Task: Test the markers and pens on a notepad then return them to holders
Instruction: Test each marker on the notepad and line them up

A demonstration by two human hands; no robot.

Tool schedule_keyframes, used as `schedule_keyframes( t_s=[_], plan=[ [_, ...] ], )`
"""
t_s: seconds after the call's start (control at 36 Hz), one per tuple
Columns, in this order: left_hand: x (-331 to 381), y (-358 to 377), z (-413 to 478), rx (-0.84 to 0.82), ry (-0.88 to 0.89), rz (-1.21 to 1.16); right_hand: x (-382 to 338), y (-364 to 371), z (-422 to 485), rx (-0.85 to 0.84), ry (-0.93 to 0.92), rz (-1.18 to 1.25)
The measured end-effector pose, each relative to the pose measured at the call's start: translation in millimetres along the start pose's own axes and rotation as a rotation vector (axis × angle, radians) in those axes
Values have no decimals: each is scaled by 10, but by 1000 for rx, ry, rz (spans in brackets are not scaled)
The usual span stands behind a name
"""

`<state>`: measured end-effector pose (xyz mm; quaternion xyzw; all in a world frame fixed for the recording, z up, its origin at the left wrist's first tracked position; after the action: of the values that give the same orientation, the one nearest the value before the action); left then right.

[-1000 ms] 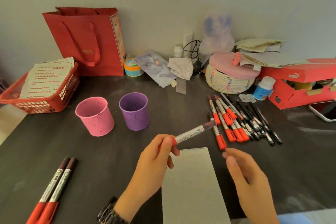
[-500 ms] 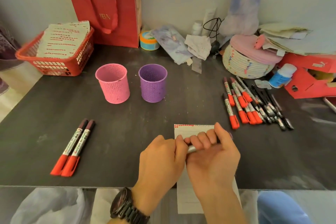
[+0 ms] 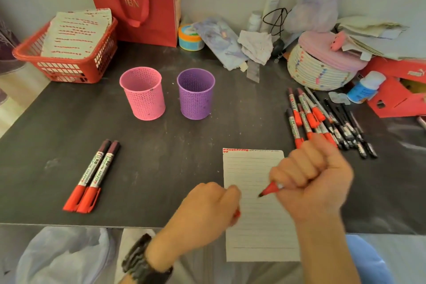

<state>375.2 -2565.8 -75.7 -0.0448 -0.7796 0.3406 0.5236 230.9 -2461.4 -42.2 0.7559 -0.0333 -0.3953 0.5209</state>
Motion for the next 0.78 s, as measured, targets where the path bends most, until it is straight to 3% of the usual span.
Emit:
schedule_keyframes(
  t_s=[0.11,0.19,0.31,0.42,0.56,0.69,0.78],
  plan=[
    [-194,-185,-20,182,-36,-104,-312,-178,126,-68,-75,72],
    [-246,-244,36,290,-3,-249,-254,-247,234,4,-28,91],
    [-320,-265,255,405,75,-151,-143,-305,297,118,34,-29],
    [-364,-171,563,388,137,65,-57,-345,391,258,97,-234],
    [-474,-43,779,320,218,268,13,-260,535,272,76,-513],
    [-533,-24,827,326,218,288,97,-224,758,258,-106,-797],
    [-554,-18,837,337,211,283,184,-211,850,205,-132,-847]
  ],
)
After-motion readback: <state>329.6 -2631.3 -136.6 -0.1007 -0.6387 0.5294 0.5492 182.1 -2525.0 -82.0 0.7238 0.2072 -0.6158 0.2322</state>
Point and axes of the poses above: each hand's wrist, its own z-axis towards the middle knuckle, its own y-axis out of the palm, x = y × z, the point moved 1 cm from there along z, towards the middle knuckle, and after that the axes turned 1 degree about -z, right-handed, at the moved point
